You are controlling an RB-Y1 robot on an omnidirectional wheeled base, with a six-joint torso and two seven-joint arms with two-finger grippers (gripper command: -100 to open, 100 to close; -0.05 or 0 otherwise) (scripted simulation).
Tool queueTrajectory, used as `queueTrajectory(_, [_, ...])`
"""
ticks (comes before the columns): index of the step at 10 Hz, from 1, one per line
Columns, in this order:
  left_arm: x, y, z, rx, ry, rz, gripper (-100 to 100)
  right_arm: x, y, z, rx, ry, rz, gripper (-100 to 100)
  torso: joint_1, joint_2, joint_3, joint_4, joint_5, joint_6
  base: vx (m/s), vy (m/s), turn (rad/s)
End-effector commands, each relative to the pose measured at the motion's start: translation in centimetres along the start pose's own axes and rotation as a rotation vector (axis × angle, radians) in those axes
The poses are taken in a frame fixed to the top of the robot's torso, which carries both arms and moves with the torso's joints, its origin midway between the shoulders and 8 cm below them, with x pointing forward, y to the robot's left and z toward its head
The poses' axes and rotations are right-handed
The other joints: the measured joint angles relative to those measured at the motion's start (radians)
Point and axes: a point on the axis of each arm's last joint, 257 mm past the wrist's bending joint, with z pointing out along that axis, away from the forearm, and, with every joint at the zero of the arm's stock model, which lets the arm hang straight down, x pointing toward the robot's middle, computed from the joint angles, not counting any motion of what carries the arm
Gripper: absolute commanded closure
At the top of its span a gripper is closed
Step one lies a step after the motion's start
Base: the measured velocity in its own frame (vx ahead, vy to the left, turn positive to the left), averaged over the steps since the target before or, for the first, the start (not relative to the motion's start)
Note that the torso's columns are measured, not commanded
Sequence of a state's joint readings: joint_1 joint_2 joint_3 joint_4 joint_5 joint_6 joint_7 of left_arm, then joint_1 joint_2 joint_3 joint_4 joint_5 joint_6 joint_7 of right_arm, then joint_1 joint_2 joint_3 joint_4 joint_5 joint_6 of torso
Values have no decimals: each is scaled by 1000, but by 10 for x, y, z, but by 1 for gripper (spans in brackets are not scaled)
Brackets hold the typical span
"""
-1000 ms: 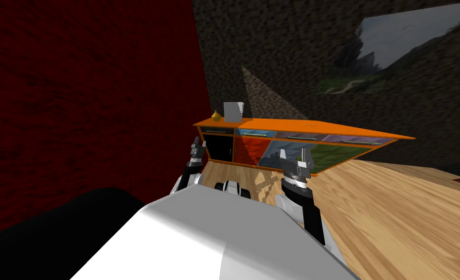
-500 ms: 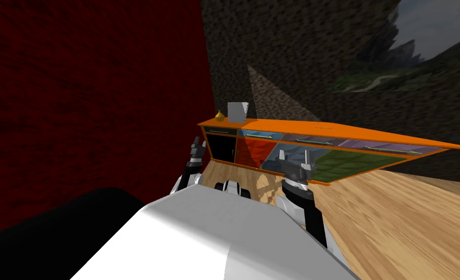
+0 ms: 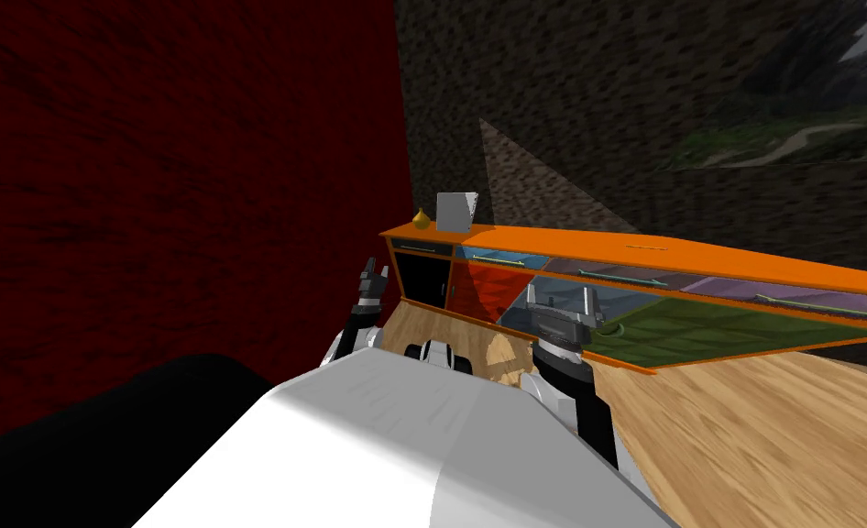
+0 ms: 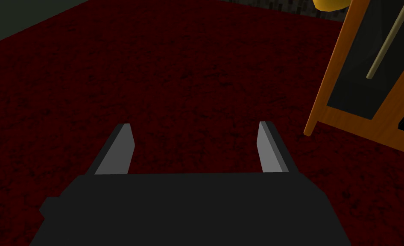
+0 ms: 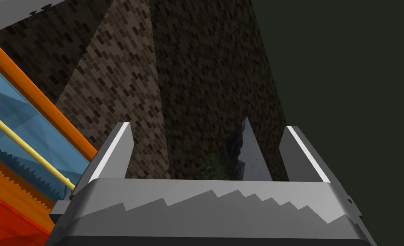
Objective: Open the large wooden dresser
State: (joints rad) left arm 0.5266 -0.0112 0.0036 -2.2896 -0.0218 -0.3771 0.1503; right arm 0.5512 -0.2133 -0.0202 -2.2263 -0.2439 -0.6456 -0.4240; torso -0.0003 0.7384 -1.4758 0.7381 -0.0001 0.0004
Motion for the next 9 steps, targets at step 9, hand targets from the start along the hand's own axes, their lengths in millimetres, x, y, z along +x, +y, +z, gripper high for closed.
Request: queueTrajectory(9, [0,0,0,0,0,0,0,-11,10,-16,-61,-33,363,-100,1,-1,0,0,0,-1,31,-18,128])
